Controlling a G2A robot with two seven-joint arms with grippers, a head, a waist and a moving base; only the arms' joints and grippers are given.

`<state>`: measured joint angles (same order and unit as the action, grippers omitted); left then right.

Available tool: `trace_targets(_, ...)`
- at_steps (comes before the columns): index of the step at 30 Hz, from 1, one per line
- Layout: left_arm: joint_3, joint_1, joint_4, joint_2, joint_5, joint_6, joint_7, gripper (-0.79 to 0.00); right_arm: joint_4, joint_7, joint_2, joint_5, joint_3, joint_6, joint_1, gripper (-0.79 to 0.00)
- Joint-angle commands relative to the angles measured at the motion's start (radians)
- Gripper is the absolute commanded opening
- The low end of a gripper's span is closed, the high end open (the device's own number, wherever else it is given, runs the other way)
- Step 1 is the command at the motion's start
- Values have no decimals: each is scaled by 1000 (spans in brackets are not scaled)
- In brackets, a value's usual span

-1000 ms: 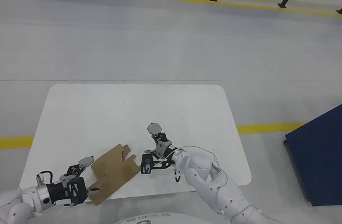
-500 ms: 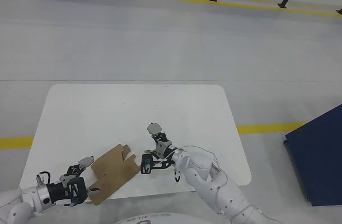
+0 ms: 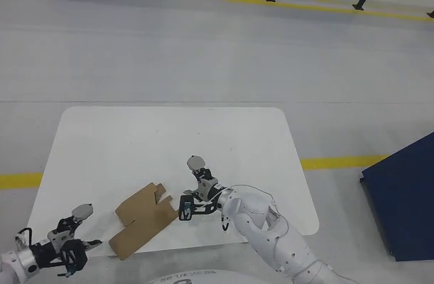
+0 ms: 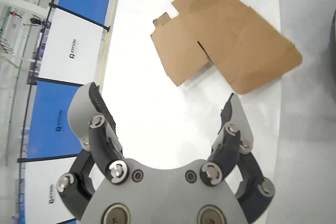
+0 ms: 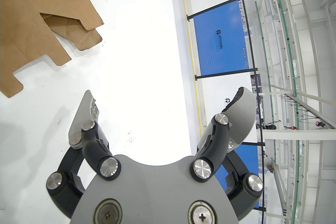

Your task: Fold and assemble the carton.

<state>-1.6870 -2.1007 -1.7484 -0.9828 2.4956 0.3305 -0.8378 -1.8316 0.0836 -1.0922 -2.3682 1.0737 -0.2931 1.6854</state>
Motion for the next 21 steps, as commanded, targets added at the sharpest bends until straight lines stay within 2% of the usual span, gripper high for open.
trace_targets(1,8,-21,4,-1,60,-98,57,0,0,0,0,0,0,0,0,0)
trace_targets(4,42,-32,4,-2,112,-159,92,0,0,0,0,0,0,0,0,0)
trace_targets(8,78,-24,12,0,161,-208,76,0,0,0,0,0,0,0,0,0)
trace_targets(11,91,-13,19,1,163,-205,71,0,0,0,0,0,0,0,0,0)
trace_targets(17,133,-4,7,-1,236,-244,169,0,0,0,0,0,0,0,0,0)
trace_targets(21,155,6,6,1,241,-231,153,0,0,0,0,0,0,0,0,0)
